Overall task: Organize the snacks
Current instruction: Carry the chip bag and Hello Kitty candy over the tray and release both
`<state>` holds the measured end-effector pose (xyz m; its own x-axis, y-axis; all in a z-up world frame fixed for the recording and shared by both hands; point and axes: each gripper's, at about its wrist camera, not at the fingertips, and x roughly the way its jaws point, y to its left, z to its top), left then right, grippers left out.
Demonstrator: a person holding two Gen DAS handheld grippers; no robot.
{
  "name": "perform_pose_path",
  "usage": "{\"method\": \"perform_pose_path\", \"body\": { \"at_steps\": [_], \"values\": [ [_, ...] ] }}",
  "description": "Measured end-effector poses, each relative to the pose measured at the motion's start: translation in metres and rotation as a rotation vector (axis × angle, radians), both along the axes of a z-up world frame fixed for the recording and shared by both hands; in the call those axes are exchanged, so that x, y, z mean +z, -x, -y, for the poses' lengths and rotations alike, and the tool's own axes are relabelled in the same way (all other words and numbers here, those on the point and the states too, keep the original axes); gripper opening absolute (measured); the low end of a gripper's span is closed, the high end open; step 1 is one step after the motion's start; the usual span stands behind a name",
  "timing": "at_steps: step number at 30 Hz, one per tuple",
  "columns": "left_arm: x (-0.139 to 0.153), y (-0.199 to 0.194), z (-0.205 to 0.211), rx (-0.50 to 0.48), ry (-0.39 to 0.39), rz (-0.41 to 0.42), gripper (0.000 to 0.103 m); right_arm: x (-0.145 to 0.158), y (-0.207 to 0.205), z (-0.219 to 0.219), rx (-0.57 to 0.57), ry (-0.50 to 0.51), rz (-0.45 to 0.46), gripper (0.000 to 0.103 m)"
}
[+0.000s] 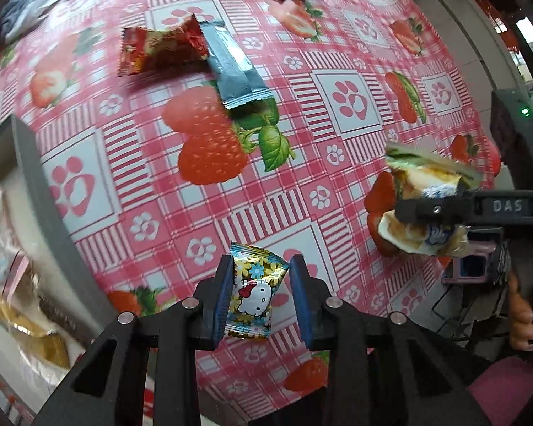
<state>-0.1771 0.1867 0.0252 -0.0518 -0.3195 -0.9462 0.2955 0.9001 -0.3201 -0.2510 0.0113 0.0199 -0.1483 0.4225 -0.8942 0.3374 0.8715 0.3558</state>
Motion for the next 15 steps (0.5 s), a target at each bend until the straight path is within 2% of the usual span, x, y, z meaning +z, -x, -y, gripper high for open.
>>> {"method": "perform_pose_path", "body": {
  "at_steps": [9, 15],
  "values": [
    [0.022, 0.002, -0.016, 0.101, 0.018, 0.044, 0.035, 0.014, -0.017, -0.033, 0.09, 0.009, 0.031, 0.06],
    [0.036, 0.004, -0.044, 0.184, 0.018, 0.085, 0.035, 0.025, -0.03, -0.057, 0.165, 0.011, 0.056, 0.06]
  ]
}}
